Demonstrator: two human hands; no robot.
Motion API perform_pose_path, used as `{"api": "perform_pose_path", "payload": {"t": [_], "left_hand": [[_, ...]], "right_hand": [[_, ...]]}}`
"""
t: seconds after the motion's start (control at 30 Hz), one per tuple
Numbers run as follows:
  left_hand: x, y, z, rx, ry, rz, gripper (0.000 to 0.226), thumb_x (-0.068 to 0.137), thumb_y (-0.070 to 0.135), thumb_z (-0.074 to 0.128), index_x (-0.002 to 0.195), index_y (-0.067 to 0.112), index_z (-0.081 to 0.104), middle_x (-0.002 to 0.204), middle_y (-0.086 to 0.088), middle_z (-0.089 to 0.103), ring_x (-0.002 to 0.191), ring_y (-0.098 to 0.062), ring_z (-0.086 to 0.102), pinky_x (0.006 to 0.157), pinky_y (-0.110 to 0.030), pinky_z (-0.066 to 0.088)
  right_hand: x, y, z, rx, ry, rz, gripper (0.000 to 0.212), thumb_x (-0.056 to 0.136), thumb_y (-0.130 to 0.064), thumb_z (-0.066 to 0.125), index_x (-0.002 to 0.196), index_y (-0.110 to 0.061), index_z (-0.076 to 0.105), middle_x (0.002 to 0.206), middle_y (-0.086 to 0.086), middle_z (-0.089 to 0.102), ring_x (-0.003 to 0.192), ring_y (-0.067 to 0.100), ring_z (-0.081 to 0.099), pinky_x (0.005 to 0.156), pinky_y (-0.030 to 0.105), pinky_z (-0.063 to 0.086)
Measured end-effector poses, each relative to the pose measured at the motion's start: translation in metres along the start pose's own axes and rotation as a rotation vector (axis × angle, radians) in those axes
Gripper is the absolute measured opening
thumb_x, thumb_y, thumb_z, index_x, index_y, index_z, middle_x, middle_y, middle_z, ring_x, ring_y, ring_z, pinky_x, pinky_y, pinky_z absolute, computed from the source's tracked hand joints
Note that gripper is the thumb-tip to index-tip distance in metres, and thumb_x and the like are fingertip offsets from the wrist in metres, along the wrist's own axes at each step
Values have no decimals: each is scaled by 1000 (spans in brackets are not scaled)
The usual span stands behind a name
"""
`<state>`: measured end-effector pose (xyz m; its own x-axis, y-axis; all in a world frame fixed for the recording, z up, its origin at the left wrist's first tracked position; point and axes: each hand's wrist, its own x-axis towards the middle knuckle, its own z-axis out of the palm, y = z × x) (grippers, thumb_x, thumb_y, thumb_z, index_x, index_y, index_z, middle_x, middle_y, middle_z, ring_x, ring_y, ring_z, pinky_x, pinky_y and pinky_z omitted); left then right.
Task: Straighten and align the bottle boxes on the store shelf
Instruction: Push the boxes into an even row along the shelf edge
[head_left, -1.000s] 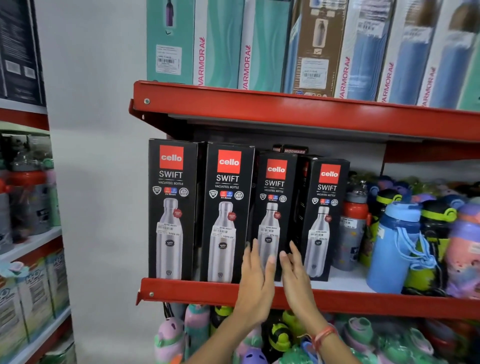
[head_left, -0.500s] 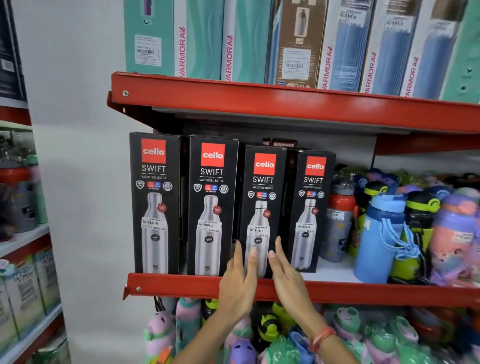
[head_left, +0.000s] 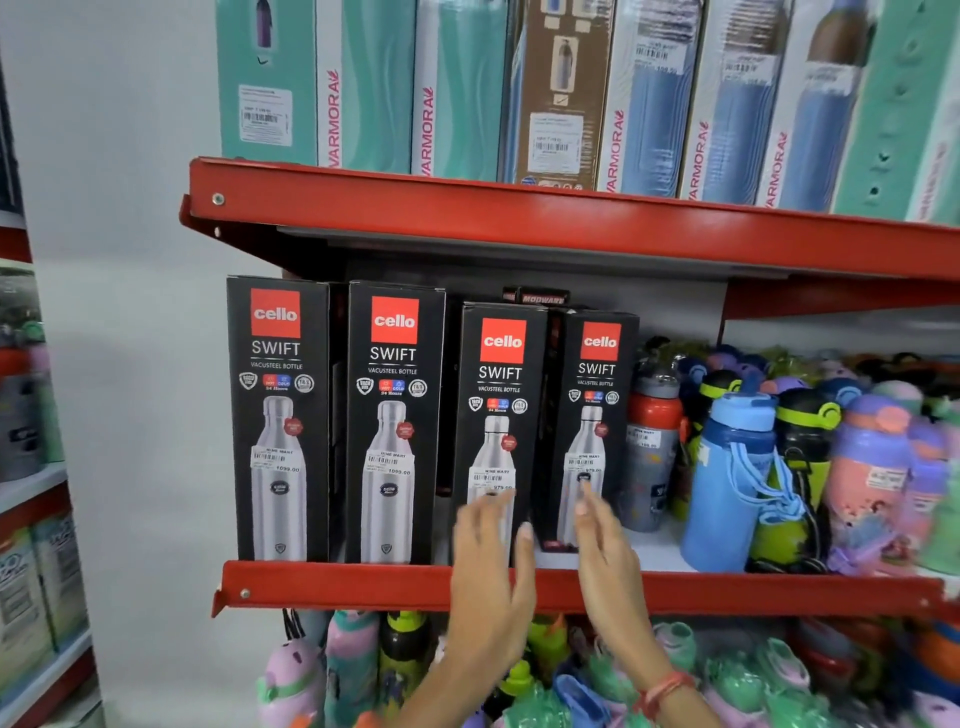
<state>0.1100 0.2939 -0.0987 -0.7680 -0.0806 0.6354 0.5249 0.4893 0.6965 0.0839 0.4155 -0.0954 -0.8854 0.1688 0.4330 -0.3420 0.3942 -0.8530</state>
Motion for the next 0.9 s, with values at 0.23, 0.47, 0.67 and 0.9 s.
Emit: {"api": "perform_pose_path", "payload": {"t": [0.23,0.47,0.67,0.9], "left_hand": [[30,13,61,-177,-350,-257,75,87,68,17,147,35,-13,161,2,0,148,-20,2,118,-40,7],[38,2,65,-39,-362,-316,73,80,75,8,145,45,-4,103,-22,70,100,-40,63,90,-47,46],[18,11,43,-21,-340,-177,66,88,64,13,148,36,8,37,2,33,41,-5,39,48,-19,32],[4,18,34,19,-359,-162,66,89,62,14,148,34,9,32,4,38,36,-4,39,46,-20,32]], "right_hand": [[40,28,-26,45,-110,91,70,90,-58,27,149,-41,-6,154,-20,4,146,12,12,116,37,17],[44,38,-34,-51,-212,79,69,87,-64,23,146,-48,-10,151,-24,9,145,13,19,114,35,23],[20,39,-48,-157,-205,86,58,91,-63,23,140,-60,-8,153,-21,20,144,15,24,114,40,23],[0,32,-57,-172,-183,67,57,94,-58,27,141,-58,-4,153,-11,29,142,16,29,113,38,24]]}}
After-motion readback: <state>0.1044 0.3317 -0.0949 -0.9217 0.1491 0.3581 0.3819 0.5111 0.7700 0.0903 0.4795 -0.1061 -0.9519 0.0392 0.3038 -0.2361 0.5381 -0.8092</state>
